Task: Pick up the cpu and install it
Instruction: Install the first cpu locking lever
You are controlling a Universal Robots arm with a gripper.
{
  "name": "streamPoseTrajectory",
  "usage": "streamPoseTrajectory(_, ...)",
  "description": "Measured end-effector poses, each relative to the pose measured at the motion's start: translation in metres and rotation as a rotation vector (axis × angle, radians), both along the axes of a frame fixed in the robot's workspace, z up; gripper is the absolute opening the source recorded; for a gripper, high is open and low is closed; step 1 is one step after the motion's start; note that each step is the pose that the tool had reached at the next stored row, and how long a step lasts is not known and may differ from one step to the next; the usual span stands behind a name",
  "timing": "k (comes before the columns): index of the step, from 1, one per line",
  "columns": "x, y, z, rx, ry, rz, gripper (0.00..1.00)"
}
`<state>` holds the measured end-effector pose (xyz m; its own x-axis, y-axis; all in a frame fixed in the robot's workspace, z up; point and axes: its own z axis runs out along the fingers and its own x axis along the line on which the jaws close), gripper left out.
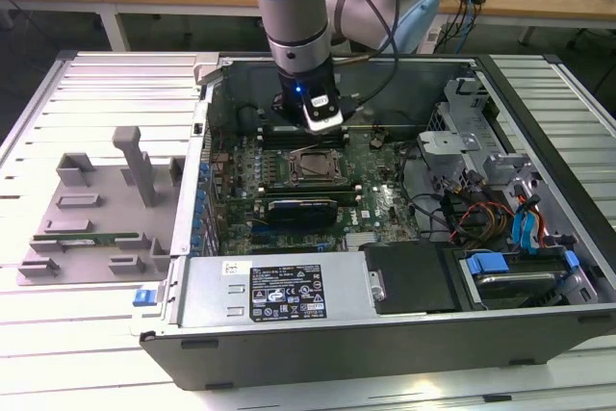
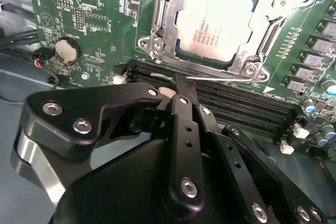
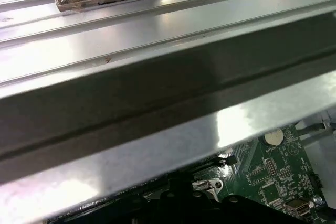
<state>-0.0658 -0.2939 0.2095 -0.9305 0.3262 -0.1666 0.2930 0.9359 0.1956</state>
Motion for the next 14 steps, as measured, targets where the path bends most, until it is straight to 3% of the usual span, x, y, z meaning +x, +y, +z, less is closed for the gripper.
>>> streamPoseTrajectory(1,-0.0017,0.0000,-0.0010,0.0013,-0.0066,0.000,0.11)
streamPoseTrajectory(3,-0.0028,0.0001,-0.0018,0.0020,-0.0115,0.000,0.11)
streamPoseTrajectory(7,-0.0078,0.0000,-0.0075,0.0020,-0.0313,0.000,0.11)
streamPoseTrajectory(10,-0.0084,0.0000,-0.0112,0.0018,-0.0358,0.000,0.11)
streamPoseTrajectory(14,-0.0085,-0.0009,-0.0127,-0.0011,-0.0359,0.000,0.11)
